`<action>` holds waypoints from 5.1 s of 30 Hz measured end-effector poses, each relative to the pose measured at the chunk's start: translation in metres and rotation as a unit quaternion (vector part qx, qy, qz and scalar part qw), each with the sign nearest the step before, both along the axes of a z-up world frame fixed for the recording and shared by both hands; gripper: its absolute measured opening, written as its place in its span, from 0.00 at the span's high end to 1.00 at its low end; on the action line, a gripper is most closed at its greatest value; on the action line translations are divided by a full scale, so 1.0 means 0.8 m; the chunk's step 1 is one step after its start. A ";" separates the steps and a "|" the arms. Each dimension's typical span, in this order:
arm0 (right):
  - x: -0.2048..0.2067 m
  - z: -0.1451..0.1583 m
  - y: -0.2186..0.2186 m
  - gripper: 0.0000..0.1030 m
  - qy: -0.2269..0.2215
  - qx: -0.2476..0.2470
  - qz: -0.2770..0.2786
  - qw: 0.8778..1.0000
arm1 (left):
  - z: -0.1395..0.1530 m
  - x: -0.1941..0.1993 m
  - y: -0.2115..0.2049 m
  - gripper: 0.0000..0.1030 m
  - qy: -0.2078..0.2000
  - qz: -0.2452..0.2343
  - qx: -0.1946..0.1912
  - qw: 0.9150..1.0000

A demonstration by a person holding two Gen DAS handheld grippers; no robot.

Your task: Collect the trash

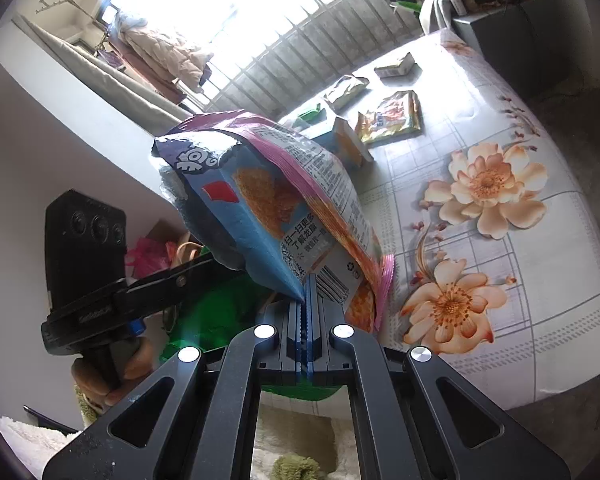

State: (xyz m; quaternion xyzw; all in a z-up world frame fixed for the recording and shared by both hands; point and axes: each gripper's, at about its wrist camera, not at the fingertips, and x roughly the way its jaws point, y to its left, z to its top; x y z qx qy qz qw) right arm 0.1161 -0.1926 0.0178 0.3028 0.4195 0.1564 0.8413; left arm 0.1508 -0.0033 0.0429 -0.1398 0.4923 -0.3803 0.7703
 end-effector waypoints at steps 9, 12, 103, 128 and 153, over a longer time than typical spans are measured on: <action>-0.001 0.006 -0.021 1.00 0.003 0.015 -0.012 1.000 | -0.021 0.013 -0.015 0.90 0.007 0.011 0.041 0.999; -0.003 0.006 -0.042 1.00 0.014 0.067 -0.008 0.998 | -0.022 0.011 -0.008 0.95 0.009 0.016 0.037 0.999; 0.017 -0.075 -0.099 0.99 0.029 0.142 -0.040 0.989 | 0.032 -0.117 0.014 1.00 -0.290 0.138 0.285 0.903; 0.020 -0.068 -0.106 0.99 0.024 0.139 -0.043 0.989 | 0.043 -0.115 0.026 1.00 -0.275 0.141 0.229 0.923; -0.010 -0.058 -0.130 0.99 0.002 0.135 -0.083 0.987 | 0.059 -0.098 0.023 1.00 -0.252 0.131 0.133 0.949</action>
